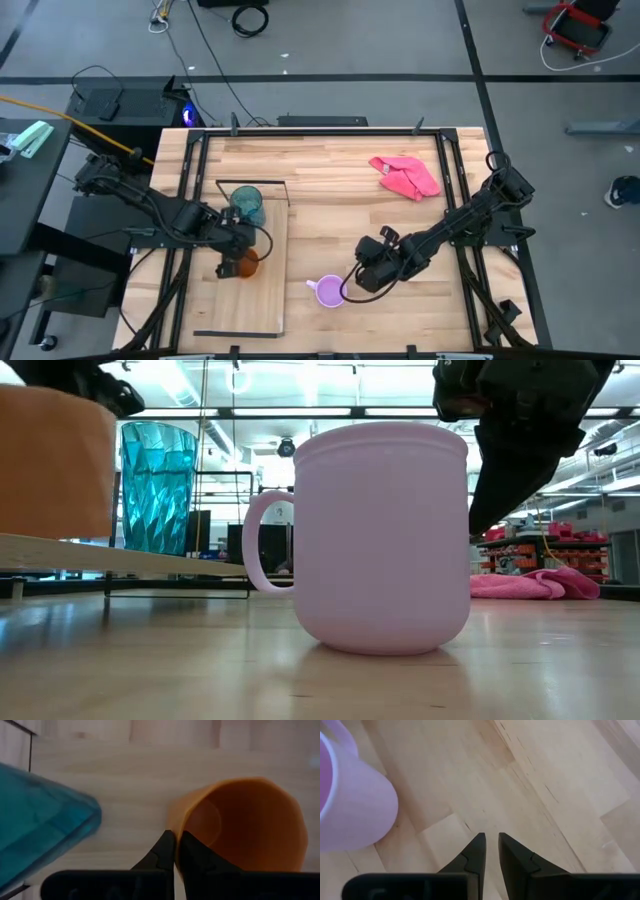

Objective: Stack small to large cups/mugs on shelf
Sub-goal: Put the orange mug on the shelf

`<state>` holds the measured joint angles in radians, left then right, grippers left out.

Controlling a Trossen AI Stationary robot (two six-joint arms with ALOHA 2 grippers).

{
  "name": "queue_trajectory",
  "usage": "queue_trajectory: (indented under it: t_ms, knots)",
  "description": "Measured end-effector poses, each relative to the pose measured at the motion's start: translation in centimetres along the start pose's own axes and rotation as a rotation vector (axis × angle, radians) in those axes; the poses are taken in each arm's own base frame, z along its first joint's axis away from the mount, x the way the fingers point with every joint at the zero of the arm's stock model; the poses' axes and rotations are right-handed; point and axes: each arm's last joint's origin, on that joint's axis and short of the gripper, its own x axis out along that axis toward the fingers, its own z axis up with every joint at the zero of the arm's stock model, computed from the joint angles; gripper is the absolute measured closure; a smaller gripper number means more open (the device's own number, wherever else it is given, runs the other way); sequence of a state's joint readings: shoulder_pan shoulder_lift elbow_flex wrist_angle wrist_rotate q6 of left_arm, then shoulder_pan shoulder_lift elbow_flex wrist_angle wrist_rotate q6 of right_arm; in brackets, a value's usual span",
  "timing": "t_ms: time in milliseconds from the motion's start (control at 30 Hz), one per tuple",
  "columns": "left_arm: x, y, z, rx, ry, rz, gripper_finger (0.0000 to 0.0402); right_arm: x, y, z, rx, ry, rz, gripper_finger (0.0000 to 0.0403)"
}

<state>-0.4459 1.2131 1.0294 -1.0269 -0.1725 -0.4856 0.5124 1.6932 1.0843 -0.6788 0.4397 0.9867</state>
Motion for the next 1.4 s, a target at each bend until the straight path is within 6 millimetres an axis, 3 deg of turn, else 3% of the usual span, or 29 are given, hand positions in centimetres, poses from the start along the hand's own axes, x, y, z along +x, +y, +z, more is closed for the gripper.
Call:
queue_trajectory:
  t_ms: [767,967,1267,1400]
  knots:
    - [0.84,0.46,-0.06,-0.049,0.003,0.01,0.0385,0.0,0.04,0.02,-0.001,-0.003,0.004,0.0344]
    - [0.84,0.45,-0.07,-0.048,0.003,0.009,0.0363,0.0,0.04,0.02,-0.001,-0.003,0.004,0.0344]
    - [0.84,0.48,-0.12,-0.046,0.009,0.012,0.0372,0.0,0.06,0.03,0.0,-0.004,0.005,0.0344]
    - [0.84,0.49,-0.13,-0.046,0.01,0.012,0.0356,0.0,0.06,0.04,0.0,-0.004,0.006,0.0344]
